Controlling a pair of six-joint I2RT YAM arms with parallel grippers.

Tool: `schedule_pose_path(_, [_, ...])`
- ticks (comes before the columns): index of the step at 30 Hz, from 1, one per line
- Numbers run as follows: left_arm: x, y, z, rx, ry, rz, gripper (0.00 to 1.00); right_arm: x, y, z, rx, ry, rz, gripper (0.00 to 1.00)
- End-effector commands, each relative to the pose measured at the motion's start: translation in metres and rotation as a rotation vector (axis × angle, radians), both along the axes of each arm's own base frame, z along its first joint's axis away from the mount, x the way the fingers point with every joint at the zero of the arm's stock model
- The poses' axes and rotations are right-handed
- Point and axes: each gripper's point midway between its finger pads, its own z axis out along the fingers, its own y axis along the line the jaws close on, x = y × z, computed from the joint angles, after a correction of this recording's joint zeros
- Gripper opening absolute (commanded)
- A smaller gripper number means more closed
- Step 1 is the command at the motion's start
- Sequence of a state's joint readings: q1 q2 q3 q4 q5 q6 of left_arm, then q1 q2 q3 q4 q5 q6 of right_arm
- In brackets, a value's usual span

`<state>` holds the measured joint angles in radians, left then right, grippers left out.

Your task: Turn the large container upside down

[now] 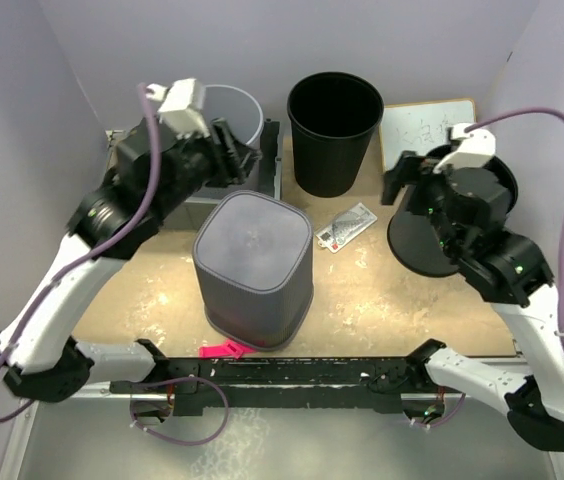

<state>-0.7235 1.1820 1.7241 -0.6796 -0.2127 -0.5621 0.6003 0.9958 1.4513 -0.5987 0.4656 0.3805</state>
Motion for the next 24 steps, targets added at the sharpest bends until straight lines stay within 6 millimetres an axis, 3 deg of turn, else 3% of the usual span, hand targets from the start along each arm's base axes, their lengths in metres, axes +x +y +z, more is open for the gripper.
schedule_pose_path(1, [0.001,-0.053,0.030,-0.024,-0.064,-0.193,0.49,0.000,-0.092,-0.005,-0.349,0.100,-0.334,1.00])
schedule_pose_path(4, [-0.005,-0.098,0.023,0.035,-0.070,-0.243,0.49,0.030,-0.105,-0.025,-0.284,0.207,-0.289,1.00])
schedule_pose_path(7, [-0.001,-0.119,0.010,0.106,-0.062,-0.232,0.49,0.053,-0.115,-0.051,-0.238,0.314,-0.259,1.00])
schedule_pose_path(12, [-0.003,-0.134,-0.003,0.085,-0.050,-0.257,0.49,0.079,-0.092,-0.098,-0.168,0.449,-0.129,0.97])
schedule_pose_path(16, [-0.006,-0.135,-0.013,0.066,-0.036,-0.258,0.49,0.081,-0.087,-0.114,-0.146,0.460,-0.105,0.88])
schedule_pose_path(18, [-0.008,-0.136,-0.019,0.042,-0.030,-0.261,0.49,0.080,-0.087,-0.119,-0.145,0.470,-0.103,0.73])
schedule_pose_path(24, [-0.012,-0.162,-0.050,0.034,0.021,-0.287,0.50,0.074,-0.084,-0.120,-0.117,0.481,-0.102,0.05])
